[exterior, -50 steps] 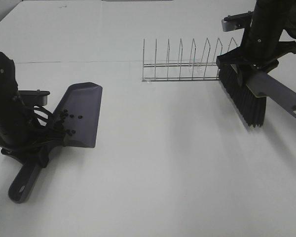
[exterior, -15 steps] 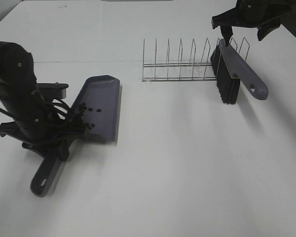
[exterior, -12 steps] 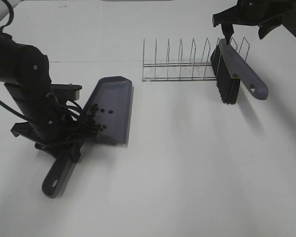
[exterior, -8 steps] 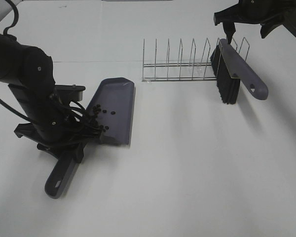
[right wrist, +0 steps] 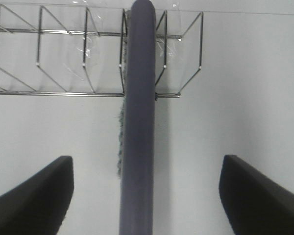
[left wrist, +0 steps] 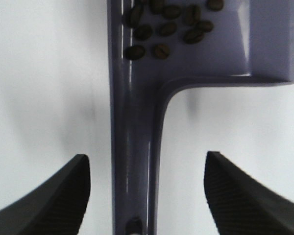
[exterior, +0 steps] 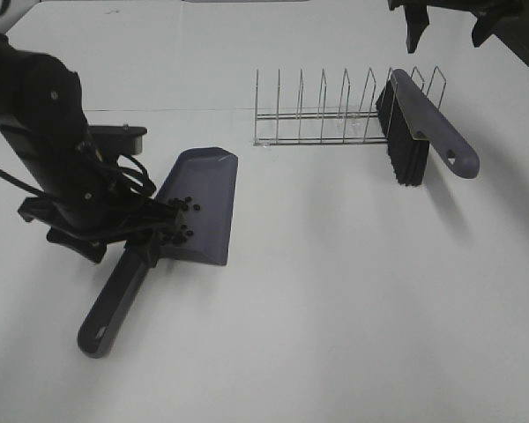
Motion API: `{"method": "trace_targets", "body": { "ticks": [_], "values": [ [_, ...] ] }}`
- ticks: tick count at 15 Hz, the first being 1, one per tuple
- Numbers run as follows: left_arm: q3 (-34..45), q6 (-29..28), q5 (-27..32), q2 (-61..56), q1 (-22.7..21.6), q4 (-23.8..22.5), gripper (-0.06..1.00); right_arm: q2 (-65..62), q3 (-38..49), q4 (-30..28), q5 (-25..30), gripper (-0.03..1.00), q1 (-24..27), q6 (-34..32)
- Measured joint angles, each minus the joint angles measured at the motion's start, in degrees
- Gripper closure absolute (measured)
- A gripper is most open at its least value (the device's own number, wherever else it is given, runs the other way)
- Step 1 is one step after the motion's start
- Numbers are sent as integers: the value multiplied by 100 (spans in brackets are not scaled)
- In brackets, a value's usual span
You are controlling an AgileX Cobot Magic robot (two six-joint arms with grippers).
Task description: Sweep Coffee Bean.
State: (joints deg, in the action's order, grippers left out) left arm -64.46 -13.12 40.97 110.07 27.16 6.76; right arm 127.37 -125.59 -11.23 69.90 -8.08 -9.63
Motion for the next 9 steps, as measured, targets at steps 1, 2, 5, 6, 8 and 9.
{"method": "trace_targets", "body": {
  "ticks": [1,2,5,6,8,9],
  "values": [
    [-63,0,172,-269,0,-166,33,-218,103,166,-11,20,0,63],
    [-86,-6,424,-561,0,-367,33,-464,315,264,-11,20,0,143],
    [-103,-321,1421,-1639,0,-1008,33,-1576,1684,327,-17,20,0,350],
    [-103,-430,1748,-1971,0,-1169,33,-2023,2257,350,-17,20,0,430],
    [-103,-510,2315,-2636,0,-1301,33,-3002,3507,453,-17,20,0,453],
    [-97,-510,2550,-2968,0,-1301,33,-3564,4074,544,-11,20,0,476]
  ]
}}
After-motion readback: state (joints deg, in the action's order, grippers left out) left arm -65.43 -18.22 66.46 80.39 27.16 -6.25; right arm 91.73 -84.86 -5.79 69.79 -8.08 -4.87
